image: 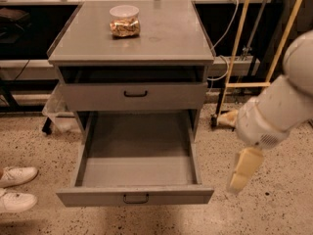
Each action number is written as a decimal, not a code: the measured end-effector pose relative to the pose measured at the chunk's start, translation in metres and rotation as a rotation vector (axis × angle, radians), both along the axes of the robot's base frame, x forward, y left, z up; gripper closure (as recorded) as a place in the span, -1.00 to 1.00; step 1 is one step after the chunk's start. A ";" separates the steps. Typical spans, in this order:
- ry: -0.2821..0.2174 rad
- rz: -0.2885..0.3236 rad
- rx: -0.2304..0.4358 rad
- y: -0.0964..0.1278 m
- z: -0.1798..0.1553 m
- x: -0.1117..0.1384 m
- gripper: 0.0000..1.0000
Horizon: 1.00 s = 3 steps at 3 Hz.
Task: Close middle drawer
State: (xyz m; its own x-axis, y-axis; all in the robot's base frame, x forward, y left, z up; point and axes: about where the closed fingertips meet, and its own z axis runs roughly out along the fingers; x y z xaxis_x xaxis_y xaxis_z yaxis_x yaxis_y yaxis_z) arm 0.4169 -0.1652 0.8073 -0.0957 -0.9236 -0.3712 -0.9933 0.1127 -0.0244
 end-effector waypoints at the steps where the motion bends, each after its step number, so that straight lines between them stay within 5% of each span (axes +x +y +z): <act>1: 0.072 -0.035 0.068 0.010 -0.087 -0.024 -1.00; 3: 0.145 -0.088 0.108 0.029 -0.187 -0.060 -1.00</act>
Offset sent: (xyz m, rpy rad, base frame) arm -0.0794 0.0348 -0.2230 0.1410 0.1910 -0.1078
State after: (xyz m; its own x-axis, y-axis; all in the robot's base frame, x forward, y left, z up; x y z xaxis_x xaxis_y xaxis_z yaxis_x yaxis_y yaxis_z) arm 0.3567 -0.1359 0.6207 -0.2343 -0.8648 -0.4441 -0.9717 0.1939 0.1350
